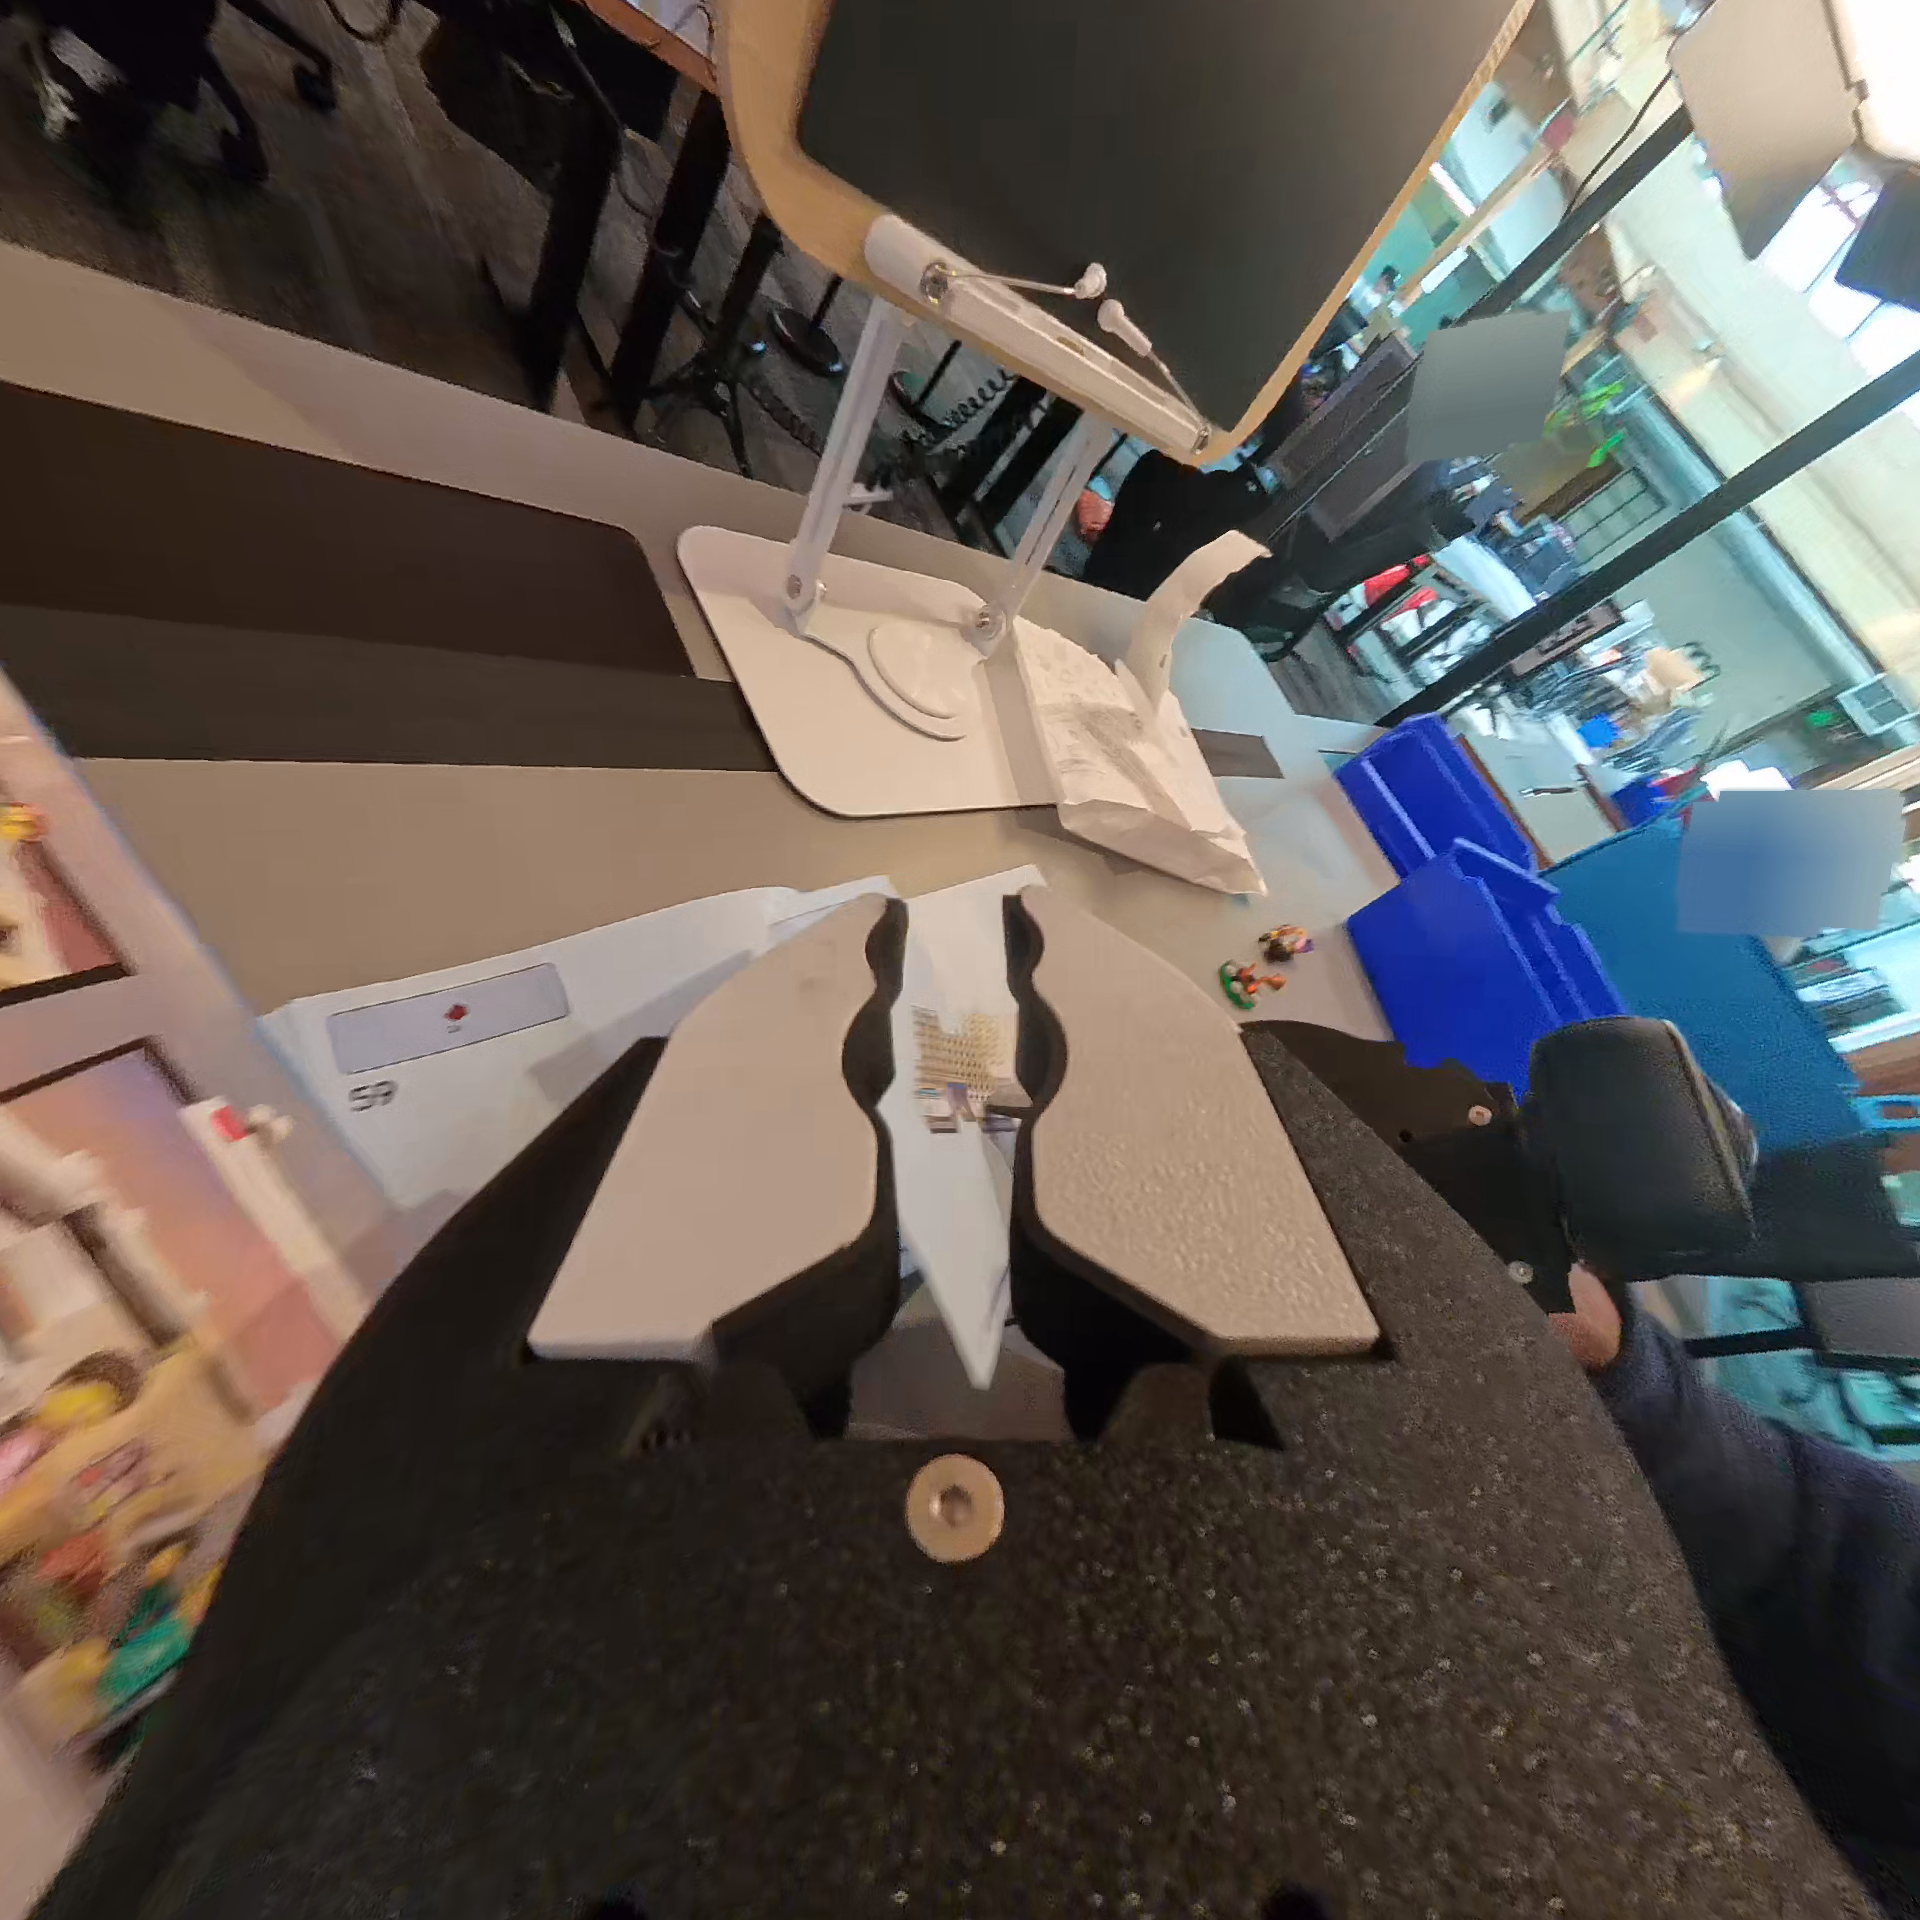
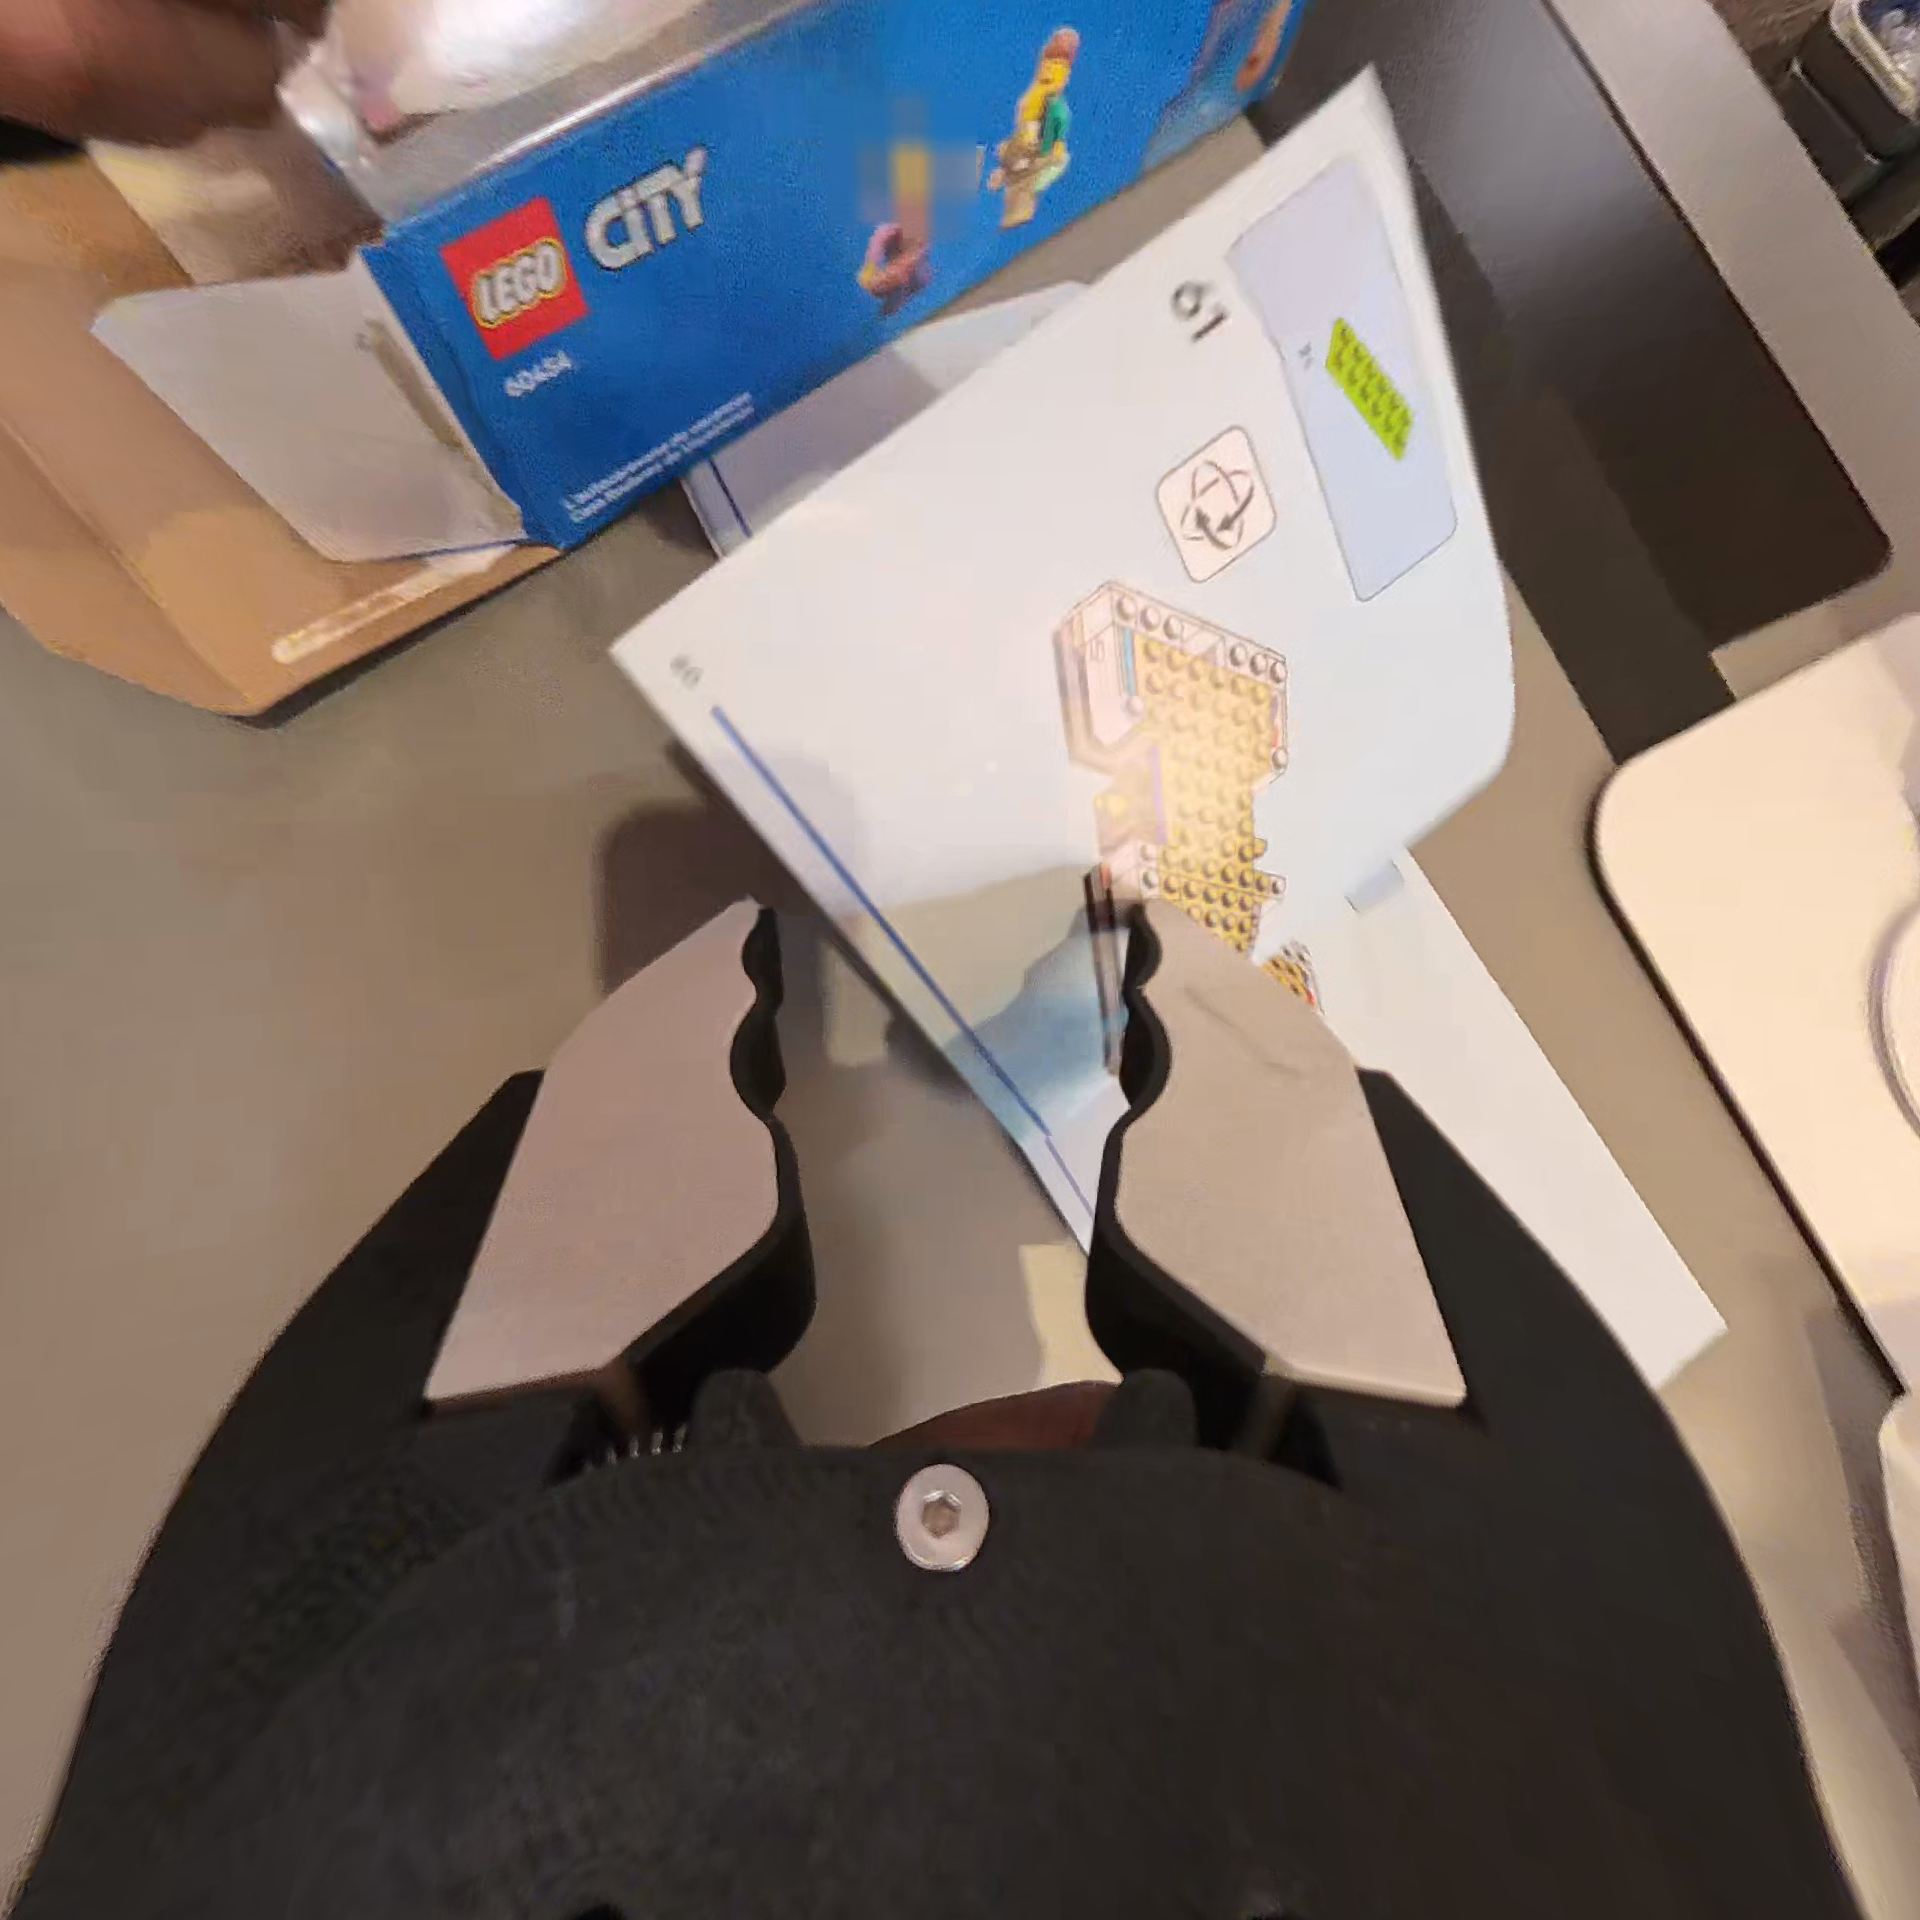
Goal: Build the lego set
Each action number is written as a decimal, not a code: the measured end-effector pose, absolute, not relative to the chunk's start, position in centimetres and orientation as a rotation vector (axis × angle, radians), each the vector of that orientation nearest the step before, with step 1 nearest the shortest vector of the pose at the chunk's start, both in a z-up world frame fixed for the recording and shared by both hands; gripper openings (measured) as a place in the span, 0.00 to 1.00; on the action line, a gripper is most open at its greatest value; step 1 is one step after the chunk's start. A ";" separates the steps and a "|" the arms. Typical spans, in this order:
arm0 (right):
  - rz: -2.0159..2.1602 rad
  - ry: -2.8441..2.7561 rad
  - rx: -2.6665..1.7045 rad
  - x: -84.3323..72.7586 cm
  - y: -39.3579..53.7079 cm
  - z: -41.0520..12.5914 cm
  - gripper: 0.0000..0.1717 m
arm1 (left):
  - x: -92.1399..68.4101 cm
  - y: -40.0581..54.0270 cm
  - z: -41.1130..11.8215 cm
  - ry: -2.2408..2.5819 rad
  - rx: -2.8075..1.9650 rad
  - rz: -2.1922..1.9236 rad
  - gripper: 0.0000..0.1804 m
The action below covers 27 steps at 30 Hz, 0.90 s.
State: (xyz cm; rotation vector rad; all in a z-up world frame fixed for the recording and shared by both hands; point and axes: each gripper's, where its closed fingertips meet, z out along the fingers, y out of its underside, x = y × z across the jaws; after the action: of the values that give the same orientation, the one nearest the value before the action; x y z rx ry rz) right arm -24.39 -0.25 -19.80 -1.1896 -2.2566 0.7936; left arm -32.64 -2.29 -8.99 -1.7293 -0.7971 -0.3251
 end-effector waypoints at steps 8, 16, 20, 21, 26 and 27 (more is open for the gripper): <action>0.812 -2.176 -1.194 -24.6 -0.1 -17.8 0.36 | -31.2 -10.1 -10.2 -0.708 -1.913 0.075 0.14; 0.825 -2.234 -1.377 -23.3 2.1 -20.5 0.38 | -26.0 -13.8 -14.5 -0.677 -2.045 0.170 0.28; 0.796 -2.306 -1.299 -23.8 -0.5 -21.5 0.38 | -25.8 -13.5 -18.2 -0.695 -2.168 0.211 0.29; 0.796 -2.313 -1.277 -24.0 -1.1 -21.6 0.38 | -26.0 -13.3 -19.2 -0.708 -2.198 0.214 0.27; 0.774 -2.315 -1.218 -24.9 -2.8 -21.6 0.37 | -26.7 -13.4 -20.9 -0.694 -2.247 0.304 0.01; 0.774 -2.314 -1.217 -25.1 -2.9 -21.6 0.37 | -26.8 -13.5 -20.4 -0.695 -2.226 0.302 0.01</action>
State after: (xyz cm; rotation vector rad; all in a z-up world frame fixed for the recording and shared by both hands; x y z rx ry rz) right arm -25.05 -2.88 -21.58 -1.2167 -2.3141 0.7739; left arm -26.82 -13.52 -20.45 -2.2258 -0.6955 0.3021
